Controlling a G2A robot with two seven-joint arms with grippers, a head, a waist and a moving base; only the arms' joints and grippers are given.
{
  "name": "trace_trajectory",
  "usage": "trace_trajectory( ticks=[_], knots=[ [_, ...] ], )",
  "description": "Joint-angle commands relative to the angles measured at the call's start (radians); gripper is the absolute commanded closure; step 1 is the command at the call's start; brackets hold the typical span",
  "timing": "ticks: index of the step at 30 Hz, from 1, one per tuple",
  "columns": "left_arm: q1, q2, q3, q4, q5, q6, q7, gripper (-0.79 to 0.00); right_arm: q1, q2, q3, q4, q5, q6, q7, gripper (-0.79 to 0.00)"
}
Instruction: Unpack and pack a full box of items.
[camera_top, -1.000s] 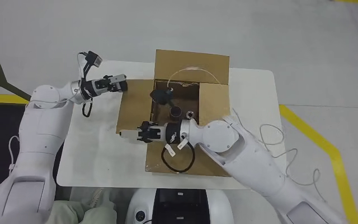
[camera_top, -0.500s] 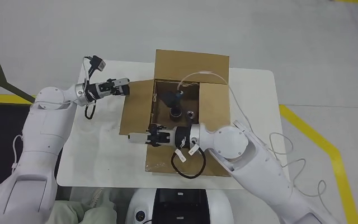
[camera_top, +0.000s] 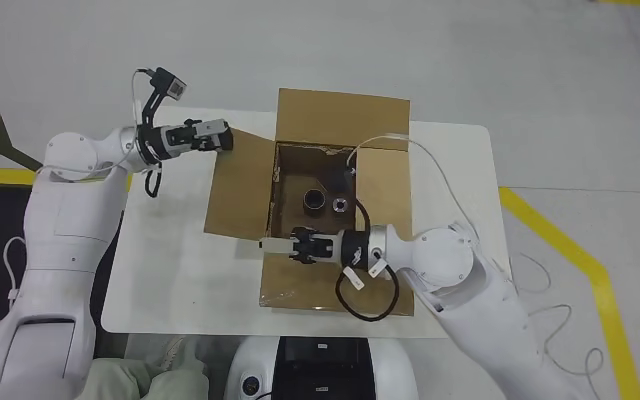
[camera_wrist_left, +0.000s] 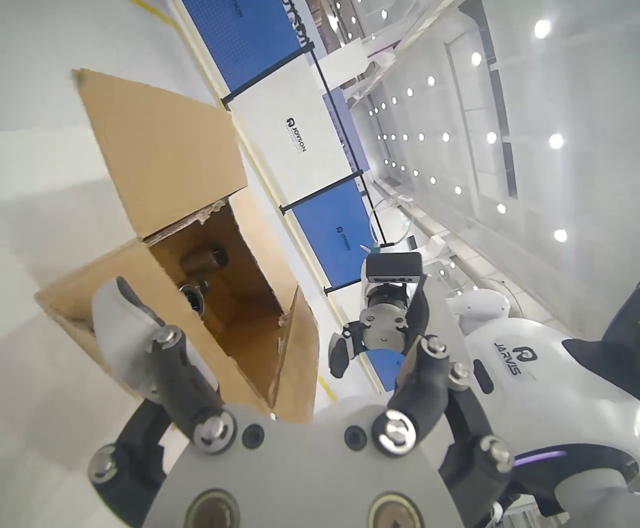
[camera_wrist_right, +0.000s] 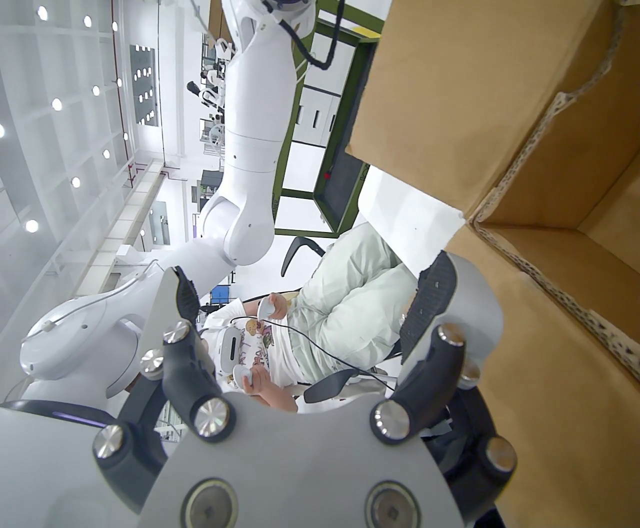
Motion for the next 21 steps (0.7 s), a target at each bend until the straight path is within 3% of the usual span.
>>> trace_trajectory(
  ticks=[1,10,21],
  knots=[
    [-0.001,0.001,-0.001,-0.038,0.01,0.019,0.007,-0.785,-0.023,0.008,0.027,-0.02,-0.008,0.005,0.013,-0.785],
    [-0.032,-0.002,0.044,-0.19,0.077,0.096,0.044,-0.785,-0.124,0.039,0.123,-0.08,-0.005,0.008,0.06,-0.785],
    [-0.109,-0.031,0.232,-0.262,0.207,0.185,0.064,-0.785,-0.251,0.071,0.227,-0.158,0.025,-0.01,0.113,-0.785]
  ],
)
